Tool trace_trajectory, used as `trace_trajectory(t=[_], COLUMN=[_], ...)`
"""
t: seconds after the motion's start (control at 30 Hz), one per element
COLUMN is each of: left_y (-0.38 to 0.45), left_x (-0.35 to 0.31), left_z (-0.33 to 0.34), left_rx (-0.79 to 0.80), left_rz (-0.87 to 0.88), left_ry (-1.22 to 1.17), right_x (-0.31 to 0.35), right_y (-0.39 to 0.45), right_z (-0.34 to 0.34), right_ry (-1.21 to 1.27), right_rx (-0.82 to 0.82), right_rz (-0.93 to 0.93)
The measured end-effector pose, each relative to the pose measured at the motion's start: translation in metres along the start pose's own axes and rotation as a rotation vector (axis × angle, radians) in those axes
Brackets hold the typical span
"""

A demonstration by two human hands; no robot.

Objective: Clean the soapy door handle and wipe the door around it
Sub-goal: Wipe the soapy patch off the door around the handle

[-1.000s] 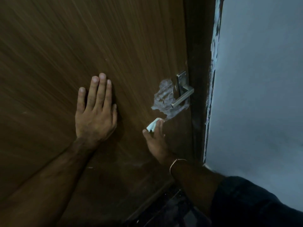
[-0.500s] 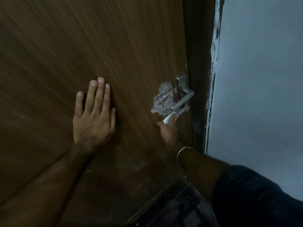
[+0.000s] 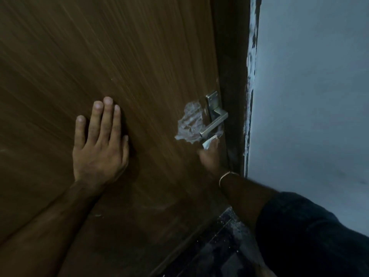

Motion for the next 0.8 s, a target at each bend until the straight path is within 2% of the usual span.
trace_trajectory(t=[0.03,0.1,0.2,0.33,0.47,0.57,0.63,0.73,0.8], left_y=[0.001,0.001,0.0,0.002,-0.002,-0.003,-0.003,-0.005,-0.003], left_x=[0.0,-0.002,0.001,0.002,0.003,0.004,0.007,0.009,0.008], left_z=[-0.001,-0.003,0.0,0.01,0.017,0.019,0.017,0.017,0.018], left_rx=[0.006,0.013,0.008,0.043,0.257,0.517,0.624,0.634,0.616], left_rz=[0.007,0.014,0.003,-0.009,-0.051,0.032,0.073,0.128,0.073], left_ry=[-0.006,-0.017,-0.002,-0.042,-0.115,-0.032,0.015,0.051,0.019], right_x=[0.006,0.01,0.001,0.017,0.011,0.025,0.035,0.036,0.038], right_y=[0.007,0.012,0.003,0.022,0.007,0.015,0.015,0.002,0.003], right_z=[-0.005,-0.015,-0.019,-0.029,-0.024,-0.032,-0.033,-0.028,-0.03], right_ry=[0.07,0.128,0.067,0.223,0.146,0.242,0.259,0.145,0.154], right_rx=[-0.024,-0.048,0.038,-0.043,-0.006,-0.017,-0.071,-0.06,-0.076], right_rz=[0.042,-0.004,-0.057,0.126,-0.075,0.019,-0.011,-0.136,-0.084])
Point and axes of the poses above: each hand's wrist, its own y-axis towards the middle knuckle, its own z-axis out of the palm, x = y × z, the point moved 3 cm from there along y, towards the middle knuckle, and after that the axes turned 3 degrees about -z, right-handed, at the moved point
